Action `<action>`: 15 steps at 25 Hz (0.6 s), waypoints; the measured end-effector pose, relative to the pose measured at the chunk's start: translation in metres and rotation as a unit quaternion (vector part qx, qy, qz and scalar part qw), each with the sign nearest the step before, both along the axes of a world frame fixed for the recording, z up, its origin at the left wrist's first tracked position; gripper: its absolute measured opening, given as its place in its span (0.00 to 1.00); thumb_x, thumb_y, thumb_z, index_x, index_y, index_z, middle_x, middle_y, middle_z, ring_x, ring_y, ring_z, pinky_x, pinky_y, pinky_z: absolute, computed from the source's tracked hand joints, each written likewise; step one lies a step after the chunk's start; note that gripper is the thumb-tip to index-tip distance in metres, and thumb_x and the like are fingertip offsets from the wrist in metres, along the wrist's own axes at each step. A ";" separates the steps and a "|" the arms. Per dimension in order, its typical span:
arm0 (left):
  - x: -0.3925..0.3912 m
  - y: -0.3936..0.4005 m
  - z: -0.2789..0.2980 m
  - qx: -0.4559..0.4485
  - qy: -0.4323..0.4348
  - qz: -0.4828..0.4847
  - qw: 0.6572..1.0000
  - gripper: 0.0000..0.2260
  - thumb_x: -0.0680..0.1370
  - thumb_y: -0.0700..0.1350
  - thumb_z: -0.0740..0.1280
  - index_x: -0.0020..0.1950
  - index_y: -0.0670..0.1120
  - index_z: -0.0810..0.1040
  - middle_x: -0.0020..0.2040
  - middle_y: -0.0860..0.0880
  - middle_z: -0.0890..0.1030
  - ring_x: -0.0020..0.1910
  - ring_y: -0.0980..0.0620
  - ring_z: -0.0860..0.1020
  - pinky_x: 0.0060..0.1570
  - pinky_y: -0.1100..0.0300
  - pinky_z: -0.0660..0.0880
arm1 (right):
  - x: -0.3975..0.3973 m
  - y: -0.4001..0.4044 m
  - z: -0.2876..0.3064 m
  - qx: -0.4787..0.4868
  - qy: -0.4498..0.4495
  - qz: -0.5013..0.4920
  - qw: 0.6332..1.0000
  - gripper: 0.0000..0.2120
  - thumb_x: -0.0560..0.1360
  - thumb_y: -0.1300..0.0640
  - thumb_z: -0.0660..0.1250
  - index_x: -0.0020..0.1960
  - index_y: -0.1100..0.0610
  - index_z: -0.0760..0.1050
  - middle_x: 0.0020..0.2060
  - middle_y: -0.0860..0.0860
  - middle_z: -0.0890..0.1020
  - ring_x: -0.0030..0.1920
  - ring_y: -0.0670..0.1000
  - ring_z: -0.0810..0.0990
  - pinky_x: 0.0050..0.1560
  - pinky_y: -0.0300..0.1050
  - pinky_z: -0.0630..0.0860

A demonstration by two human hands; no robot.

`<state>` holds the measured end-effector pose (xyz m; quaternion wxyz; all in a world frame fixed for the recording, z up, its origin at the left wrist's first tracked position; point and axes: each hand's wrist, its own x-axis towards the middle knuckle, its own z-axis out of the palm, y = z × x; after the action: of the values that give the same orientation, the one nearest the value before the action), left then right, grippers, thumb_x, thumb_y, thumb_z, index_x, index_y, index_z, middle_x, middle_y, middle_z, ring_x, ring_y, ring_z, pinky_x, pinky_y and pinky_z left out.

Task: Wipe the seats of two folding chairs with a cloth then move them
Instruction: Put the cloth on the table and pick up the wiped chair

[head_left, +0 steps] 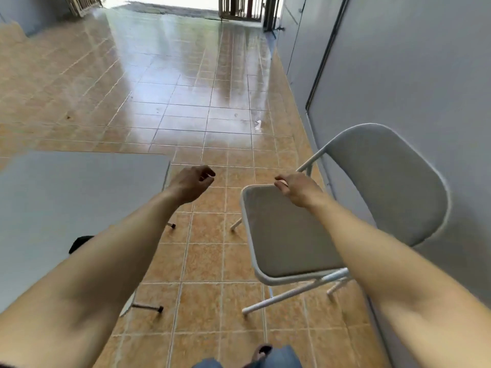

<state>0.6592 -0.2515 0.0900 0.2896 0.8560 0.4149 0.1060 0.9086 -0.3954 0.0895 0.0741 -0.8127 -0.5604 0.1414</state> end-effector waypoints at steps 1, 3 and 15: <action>0.014 -0.011 0.024 -0.027 0.003 0.005 1.000 0.12 0.79 0.47 0.63 0.60 0.47 0.79 0.55 0.46 0.83 0.53 0.47 0.80 0.52 0.54 0.77 | 0.014 -0.017 0.027 -0.019 0.000 -0.021 1.000 0.16 0.80 0.49 0.57 0.63 0.53 0.75 0.63 0.55 0.79 0.63 0.59 0.76 0.60 0.53 0.74; 0.040 -0.034 0.065 -0.090 0.001 0.003 0.996 0.10 0.79 0.46 0.63 0.58 0.47 0.80 0.52 0.46 0.83 0.50 0.47 0.80 0.46 0.56 0.75 | 0.038 -0.053 0.079 -0.042 -0.001 -0.061 0.997 0.16 0.80 0.49 0.58 0.62 0.53 0.75 0.62 0.54 0.79 0.61 0.58 0.77 0.58 0.52 0.74; 0.244 -0.203 0.089 -0.551 -0.126 0.211 0.797 0.11 0.78 0.48 0.65 0.57 0.44 0.74 0.50 0.43 0.79 0.48 0.46 0.78 0.48 0.53 0.78 | 0.240 -0.149 0.161 0.011 0.086 -0.317 0.945 0.31 0.73 0.49 0.70 0.72 0.58 0.66 0.68 0.58 0.74 0.67 0.60 0.73 0.65 0.50 0.69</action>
<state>0.9032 -0.4547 0.1791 0.7326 0.4218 0.5336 0.0244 1.1485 -0.5441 0.2506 0.1719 -0.9322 -0.2671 0.1737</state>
